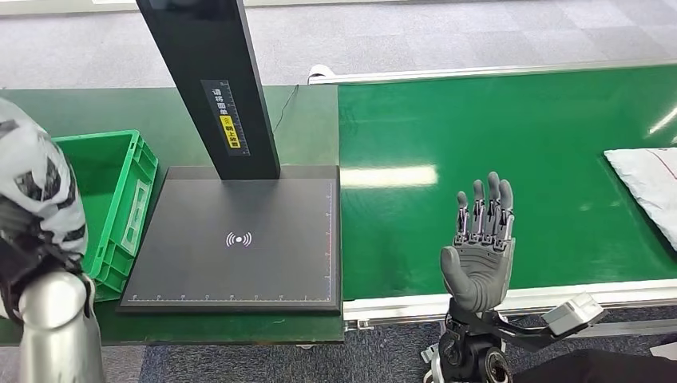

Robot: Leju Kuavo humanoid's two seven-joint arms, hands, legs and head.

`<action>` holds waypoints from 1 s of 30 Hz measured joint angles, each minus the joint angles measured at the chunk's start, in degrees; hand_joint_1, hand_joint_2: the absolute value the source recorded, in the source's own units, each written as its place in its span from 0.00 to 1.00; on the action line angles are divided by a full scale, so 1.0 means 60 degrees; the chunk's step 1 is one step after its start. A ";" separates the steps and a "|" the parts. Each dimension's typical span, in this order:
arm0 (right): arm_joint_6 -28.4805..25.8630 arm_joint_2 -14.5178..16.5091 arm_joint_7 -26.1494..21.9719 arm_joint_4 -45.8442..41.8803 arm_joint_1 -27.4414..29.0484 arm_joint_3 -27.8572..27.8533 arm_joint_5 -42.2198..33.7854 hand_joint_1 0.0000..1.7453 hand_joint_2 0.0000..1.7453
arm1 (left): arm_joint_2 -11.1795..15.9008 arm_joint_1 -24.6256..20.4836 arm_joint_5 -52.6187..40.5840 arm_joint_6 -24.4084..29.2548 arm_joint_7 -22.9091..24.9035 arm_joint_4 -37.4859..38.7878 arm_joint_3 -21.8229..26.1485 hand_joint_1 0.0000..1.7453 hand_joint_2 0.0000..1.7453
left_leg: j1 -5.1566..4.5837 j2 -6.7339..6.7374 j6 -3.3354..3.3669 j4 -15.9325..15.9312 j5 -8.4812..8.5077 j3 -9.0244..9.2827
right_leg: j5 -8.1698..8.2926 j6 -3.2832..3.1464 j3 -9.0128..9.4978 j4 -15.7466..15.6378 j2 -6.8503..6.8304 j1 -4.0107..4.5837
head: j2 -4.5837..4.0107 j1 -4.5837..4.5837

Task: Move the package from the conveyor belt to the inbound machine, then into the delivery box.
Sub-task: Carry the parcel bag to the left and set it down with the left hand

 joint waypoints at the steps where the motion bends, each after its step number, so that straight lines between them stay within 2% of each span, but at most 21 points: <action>1: 0.0035 0.0000 0.0000 0.0024 -0.0007 -0.0006 0.0002 0.00 1.00 | 0.0255 -0.0407 -0.0084 -0.0144 0.0196 0.0502 0.0133 1.00 1.00 | 0.0002 0.0006 -0.0003 0.0000 0.0004 0.0000 | 0.0007 -0.0009 -0.0002 0.0003 0.0004 0.0002 | 0.0000 -0.0001; 5: 0.0139 0.0000 -0.0004 0.0070 -0.0007 -0.0028 0.0012 0.00 1.00 | 0.0954 -0.1660 -0.0769 -0.0528 0.0926 0.2213 0.0451 1.00 1.00 | 0.0003 0.0025 -0.0010 0.0001 0.0012 0.0001 | 0.0018 -0.0024 -0.0016 0.0010 0.0023 0.0005 | -0.0001 0.0001; 12: 0.0346 -0.0007 -0.0053 0.0090 0.0120 -0.0028 0.0094 0.00 1.00 | 0.2159 -0.4908 -0.3921 -0.1267 0.3281 0.6626 0.0482 1.00 1.00 | 0.0004 0.0051 -0.0011 0.0003 0.0014 -0.0009 | 0.0026 -0.0029 -0.0030 0.0013 0.0046 0.0008 | 0.0000 0.0002; 15: 0.0419 -0.0013 -0.0082 0.0091 0.0170 -0.0029 0.0104 0.00 1.00 | 0.2505 -0.5840 -0.4588 -0.1586 0.3953 0.7925 0.0482 1.00 1.00 | 0.0004 0.0068 -0.0014 0.0002 0.0012 -0.0011 | 0.0027 -0.0031 -0.0041 0.0014 0.0066 0.0009 | 0.0001 -0.0001; 20: 0.0427 -0.0015 -0.0101 0.0091 0.0197 -0.0029 0.0113 0.00 1.00 | 0.2775 -0.6396 -0.4747 -0.1651 0.4079 0.9038 0.0483 1.00 1.00 | 0.0005 0.0063 -0.0015 0.0002 0.0011 -0.0023 | 0.0025 -0.0031 -0.0049 0.0014 0.0064 0.0011 | -0.0001 0.0004; 30: 0.0427 -0.0015 -0.0107 0.0091 0.0206 -0.0029 0.0117 0.00 1.00 | 0.2878 -0.6637 -0.4790 -0.1669 0.4125 0.9670 0.0483 1.00 1.00 | 0.0004 0.0059 -0.0015 0.0003 0.0011 -0.0024 | 0.0026 -0.0031 -0.0048 0.0013 0.0063 0.0009 | -0.0001 0.0004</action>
